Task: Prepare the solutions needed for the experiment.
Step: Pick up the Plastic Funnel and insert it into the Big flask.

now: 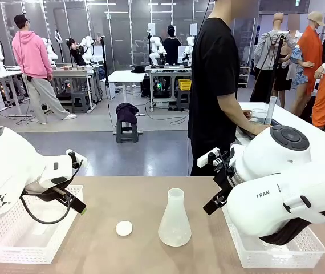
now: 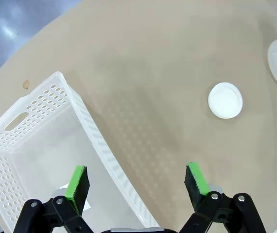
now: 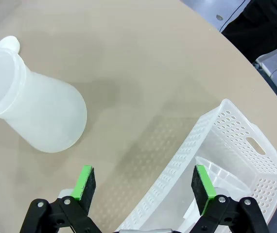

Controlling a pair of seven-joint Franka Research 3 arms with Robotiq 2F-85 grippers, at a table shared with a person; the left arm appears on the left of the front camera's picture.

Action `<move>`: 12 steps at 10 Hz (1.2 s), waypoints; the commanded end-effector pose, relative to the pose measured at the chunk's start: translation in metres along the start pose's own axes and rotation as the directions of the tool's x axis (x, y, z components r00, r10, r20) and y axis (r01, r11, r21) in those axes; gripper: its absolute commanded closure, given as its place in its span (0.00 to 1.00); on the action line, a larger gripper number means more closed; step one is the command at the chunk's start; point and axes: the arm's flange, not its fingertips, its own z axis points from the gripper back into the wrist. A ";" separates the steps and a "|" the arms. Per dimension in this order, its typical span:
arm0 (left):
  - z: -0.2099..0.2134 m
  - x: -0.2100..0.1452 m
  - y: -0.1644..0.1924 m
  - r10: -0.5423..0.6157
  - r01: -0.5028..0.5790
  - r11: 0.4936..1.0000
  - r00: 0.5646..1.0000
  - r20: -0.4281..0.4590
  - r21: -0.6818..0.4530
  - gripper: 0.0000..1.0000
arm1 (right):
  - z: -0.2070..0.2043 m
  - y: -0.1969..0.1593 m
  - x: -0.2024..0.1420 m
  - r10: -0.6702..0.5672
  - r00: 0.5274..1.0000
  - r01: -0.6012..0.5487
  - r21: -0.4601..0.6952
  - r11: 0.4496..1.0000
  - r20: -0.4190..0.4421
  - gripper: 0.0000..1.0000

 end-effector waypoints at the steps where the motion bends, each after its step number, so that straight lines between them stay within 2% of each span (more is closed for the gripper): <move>1: 0.000 0.000 0.000 0.000 0.000 1.000 1.000 0.000 0.000 0.00 | 0.000 0.000 0.000 -0.002 1.000 0.002 0.000 1.000 0.000 0.00; 5: 0.000 0.000 0.000 0.000 0.000 1.000 1.000 0.000 0.000 0.00 | 0.000 0.000 0.000 0.000 1.000 0.000 0.000 1.000 0.000 0.00; 8: 0.037 -0.016 0.028 0.152 -0.148 0.987 0.986 0.072 -0.057 0.00 | 0.040 -0.030 -0.016 -0.196 0.981 0.192 0.177 0.965 0.006 0.00; 10: 0.067 -0.020 0.043 0.287 -0.260 0.943 0.951 0.112 -0.210 0.00 | 0.062 -0.047 -0.019 -0.316 0.948 0.292 0.310 0.905 0.028 0.00; 12: 0.095 -0.032 0.065 0.406 -0.334 0.848 0.909 0.099 -0.412 0.00 | 0.082 -0.066 -0.025 -0.402 0.916 0.362 0.448 0.818 -0.007 0.00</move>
